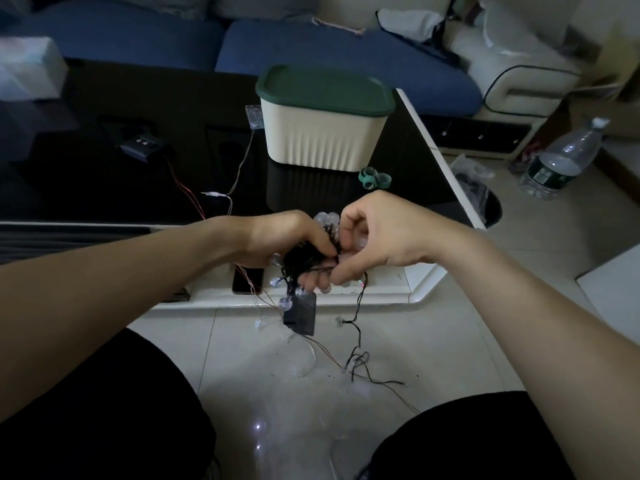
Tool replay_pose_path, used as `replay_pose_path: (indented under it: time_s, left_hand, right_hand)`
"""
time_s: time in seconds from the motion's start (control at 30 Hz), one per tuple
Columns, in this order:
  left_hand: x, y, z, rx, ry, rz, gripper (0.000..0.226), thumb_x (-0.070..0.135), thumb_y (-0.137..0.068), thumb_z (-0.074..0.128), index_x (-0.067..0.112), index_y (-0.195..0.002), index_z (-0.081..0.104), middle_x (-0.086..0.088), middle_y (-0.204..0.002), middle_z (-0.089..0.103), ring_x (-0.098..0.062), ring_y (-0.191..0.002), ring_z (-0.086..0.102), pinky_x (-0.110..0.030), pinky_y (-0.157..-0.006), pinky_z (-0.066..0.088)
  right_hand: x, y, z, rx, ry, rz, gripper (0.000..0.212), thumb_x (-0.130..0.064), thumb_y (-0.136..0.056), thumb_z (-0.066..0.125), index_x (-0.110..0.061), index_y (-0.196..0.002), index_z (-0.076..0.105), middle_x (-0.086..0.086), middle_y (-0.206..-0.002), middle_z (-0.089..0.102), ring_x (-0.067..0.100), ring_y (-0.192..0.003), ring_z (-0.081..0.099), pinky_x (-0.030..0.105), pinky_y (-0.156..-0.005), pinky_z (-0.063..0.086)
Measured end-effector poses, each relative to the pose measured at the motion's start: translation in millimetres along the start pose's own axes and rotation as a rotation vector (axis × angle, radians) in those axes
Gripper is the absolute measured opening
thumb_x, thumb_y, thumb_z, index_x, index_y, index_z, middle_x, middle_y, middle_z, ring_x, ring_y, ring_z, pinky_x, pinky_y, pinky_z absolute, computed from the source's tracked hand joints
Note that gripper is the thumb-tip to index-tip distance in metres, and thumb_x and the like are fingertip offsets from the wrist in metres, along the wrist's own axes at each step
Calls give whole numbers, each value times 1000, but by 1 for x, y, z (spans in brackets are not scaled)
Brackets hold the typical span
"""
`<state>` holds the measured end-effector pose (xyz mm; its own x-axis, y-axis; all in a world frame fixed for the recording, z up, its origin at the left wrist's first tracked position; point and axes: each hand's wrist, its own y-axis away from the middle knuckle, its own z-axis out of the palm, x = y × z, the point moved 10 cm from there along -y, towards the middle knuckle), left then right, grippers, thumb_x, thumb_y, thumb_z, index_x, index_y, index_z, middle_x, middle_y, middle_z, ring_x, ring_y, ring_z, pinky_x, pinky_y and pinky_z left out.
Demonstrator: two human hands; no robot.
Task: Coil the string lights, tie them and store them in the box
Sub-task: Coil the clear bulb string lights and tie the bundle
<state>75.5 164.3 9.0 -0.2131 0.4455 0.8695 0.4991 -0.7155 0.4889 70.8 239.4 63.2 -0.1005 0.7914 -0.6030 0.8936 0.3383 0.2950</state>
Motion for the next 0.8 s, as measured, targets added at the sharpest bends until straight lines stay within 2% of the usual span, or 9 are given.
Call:
replay_pose_path:
  time_s: [0.07, 0.13, 0.23, 0.33, 0.4, 0.5, 0.6, 0.7, 0.8]
  left_hand:
    - [5, 4, -7, 81, -129, 39, 28, 4, -94, 50, -3, -73, 66, -11, -60, 65, -19, -49, 57, -24, -54, 50]
    - [12, 7, -16, 152, -178, 100, 28, 5, -95, 54, -2, -70, 66, -9, -59, 66, -17, -48, 58, -24, -54, 49]
    - [17, 13, -27, 159, -122, 140, 26, 11, -96, 57, -2, -76, 67, -12, -64, 67, -18, -52, 59, -22, -56, 49]
    - [16, 17, -23, 119, -230, 139, 28, 20, -94, 64, -5, -82, 69, -7, -63, 68, -15, -55, 59, -21, -61, 50]
    - [14, 15, -17, 141, -223, 154, 28, 17, -95, 62, -9, -85, 68, -2, -59, 68, -11, -51, 57, -19, -58, 49]
    - [14, 13, -27, 249, 8, 173, 25, 13, -96, 59, -5, -80, 65, -3, -56, 65, -13, -47, 55, -20, -55, 49]
    - [12, 16, -46, 368, 331, 153, 26, 17, -96, 56, 4, -74, 57, -10, -62, 62, -16, -49, 54, -21, -53, 50]
    - [7, 19, -61, 446, 641, 163, 30, 18, -99, 50, 12, -70, 49, -7, -64, 61, -11, -47, 54, -17, -47, 47]
    - [7, 22, -75, 509, 903, 229, 29, 18, -101, 46, 12, -73, 47, -5, -67, 60, -9, -51, 56, -15, -51, 47]
  right_hand:
    - [9, 0, 0, -23, -115, 14, 38, -20, -60, 96, -16, -83, 66, 3, -68, 71, 17, -61, 69, 38, -65, 59]
    - [21, 0, 2, -39, -301, 60, 37, -10, -69, 90, -9, -96, 64, 6, -68, 71, 23, -56, 66, 43, -63, 60]
    - [31, -4, -7, 75, -309, 66, 42, -23, -72, 88, -10, -105, 66, -3, -59, 69, 9, -46, 56, 24, -48, 48]
    - [28, -6, -24, 262, -308, -20, 32, -23, -71, 89, -12, -94, 69, -4, -58, 68, 2, -53, 59, 16, -59, 49]
    - [24, -8, -28, 329, -282, -69, 26, -20, -70, 91, -13, -84, 70, -4, -57, 66, 3, -53, 57, 15, -56, 46]
    - [23, -8, -34, 417, -250, -86, 18, -22, -75, 88, -13, -76, 73, -8, -51, 60, 0, -46, 49, 11, -51, 39]
    - [26, -6, -39, 451, -301, -66, 23, -32, -86, 78, -11, -77, 75, -7, -52, 57, 2, -47, 47, 13, -52, 39]
    - [24, -10, -21, 301, -265, -35, 32, -33, -99, 61, -11, -81, 74, -5, -56, 61, 7, -50, 54, 19, -55, 45]
    - [23, -12, 0, 193, -253, -1, 32, -29, -104, 51, -9, -90, 72, 0, -64, 68, 15, -56, 66, 26, -59, 52]
